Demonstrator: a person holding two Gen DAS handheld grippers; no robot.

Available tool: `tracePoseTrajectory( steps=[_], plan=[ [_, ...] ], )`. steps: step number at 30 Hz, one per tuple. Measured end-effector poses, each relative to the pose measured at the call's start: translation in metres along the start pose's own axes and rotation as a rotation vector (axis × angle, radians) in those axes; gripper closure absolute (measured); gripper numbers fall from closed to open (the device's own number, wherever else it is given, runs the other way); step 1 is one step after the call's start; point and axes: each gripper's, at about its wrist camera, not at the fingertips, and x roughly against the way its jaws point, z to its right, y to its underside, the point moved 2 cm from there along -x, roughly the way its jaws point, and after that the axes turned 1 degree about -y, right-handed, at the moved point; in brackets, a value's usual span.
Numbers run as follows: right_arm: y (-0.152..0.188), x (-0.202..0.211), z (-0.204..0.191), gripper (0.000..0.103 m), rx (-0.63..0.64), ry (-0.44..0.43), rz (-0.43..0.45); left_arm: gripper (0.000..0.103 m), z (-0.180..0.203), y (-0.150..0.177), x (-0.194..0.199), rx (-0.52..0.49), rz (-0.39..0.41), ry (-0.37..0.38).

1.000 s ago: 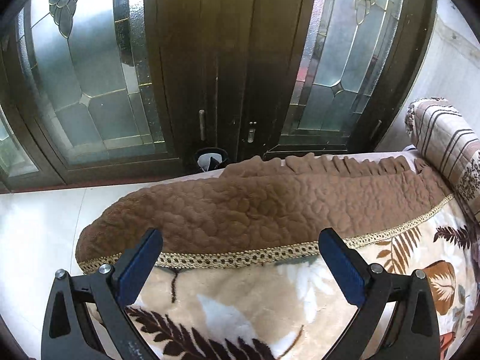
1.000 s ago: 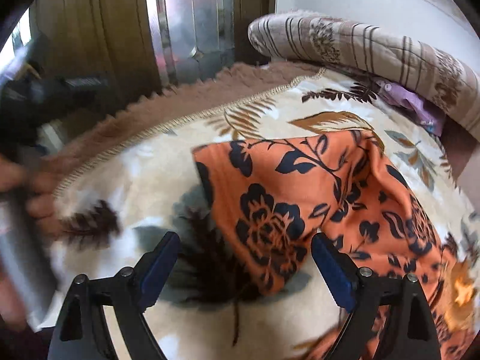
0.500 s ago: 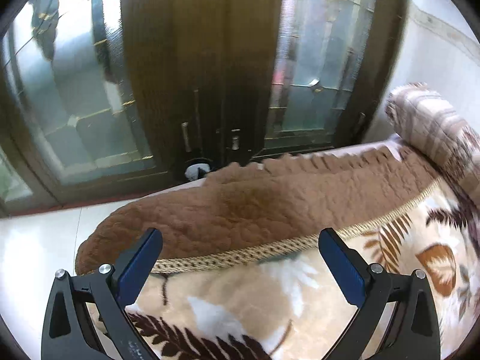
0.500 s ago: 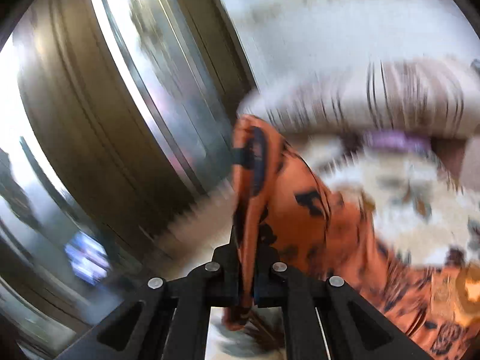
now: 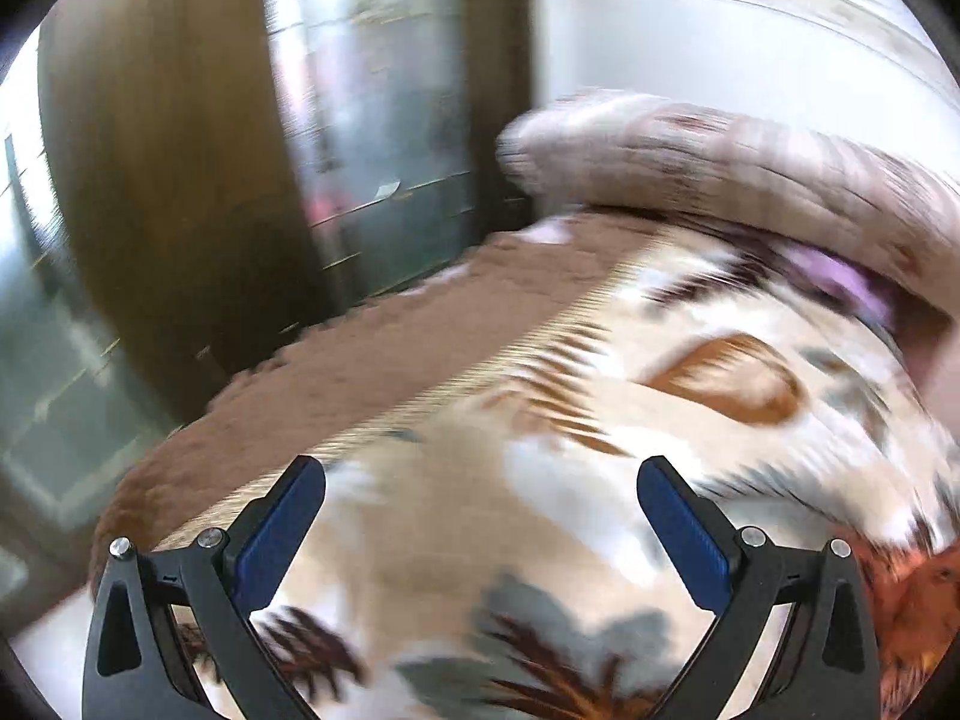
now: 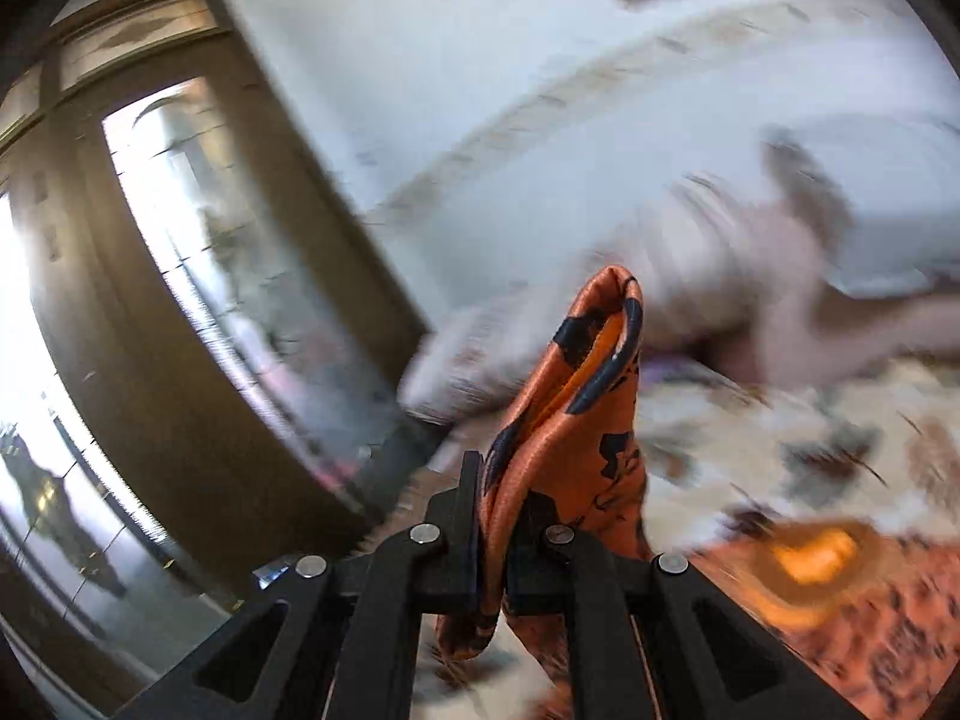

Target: Fold small clothes

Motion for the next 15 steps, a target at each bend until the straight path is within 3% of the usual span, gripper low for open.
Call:
tracePoseTrajectory(
  steps=[4,8,10,15],
  plan=[
    [0.025,0.029,0.087,0.097,-0.104,0.114,-0.043,0.000,0.056,0.018,0.021,-0.159,0.028,0.129],
    [0.054,0.061,0.171,0.097,-0.242,0.174,-0.061,0.000,0.102,0.043,0.029,-0.245,-0.049,0.317],
    [0.066,0.066,0.199,0.097,-0.285,0.195,-0.072,0.000,0.118,0.056,0.028,-0.264,-0.098,0.372],
    [0.104,0.082,0.267,0.097,-0.355,0.258,-0.136,0.000,0.137,0.078,0.030,-0.313,-0.129,0.377]
  ],
)
